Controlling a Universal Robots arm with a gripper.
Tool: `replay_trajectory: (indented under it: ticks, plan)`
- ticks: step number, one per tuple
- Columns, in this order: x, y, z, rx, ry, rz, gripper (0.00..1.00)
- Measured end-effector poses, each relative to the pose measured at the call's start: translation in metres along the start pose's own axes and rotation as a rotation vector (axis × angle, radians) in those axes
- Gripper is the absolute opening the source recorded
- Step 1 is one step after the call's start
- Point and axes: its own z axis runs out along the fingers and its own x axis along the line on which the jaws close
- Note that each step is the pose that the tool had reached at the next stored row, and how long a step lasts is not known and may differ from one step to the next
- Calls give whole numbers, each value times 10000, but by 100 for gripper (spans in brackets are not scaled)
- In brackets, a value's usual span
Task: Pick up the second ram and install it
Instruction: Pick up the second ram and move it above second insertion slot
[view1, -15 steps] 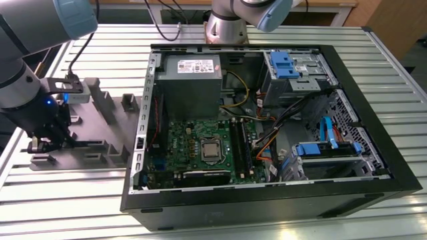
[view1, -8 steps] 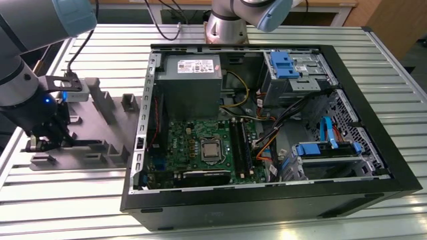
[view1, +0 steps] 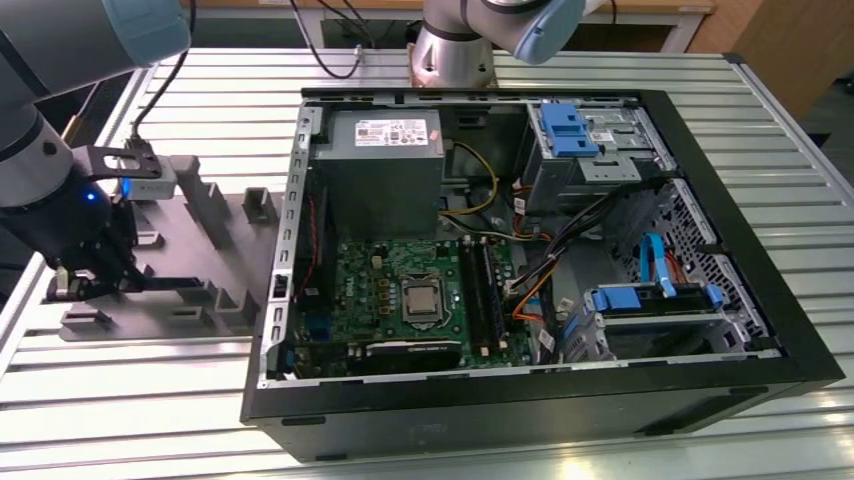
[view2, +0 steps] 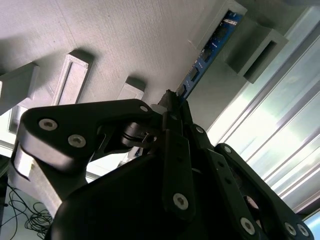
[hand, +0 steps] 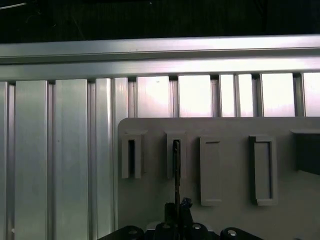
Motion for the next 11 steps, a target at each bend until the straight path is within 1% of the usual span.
replay_trajectory:
  ticks: [11]
  plan:
    - [0, 1, -32, -3, 2, 0, 14]
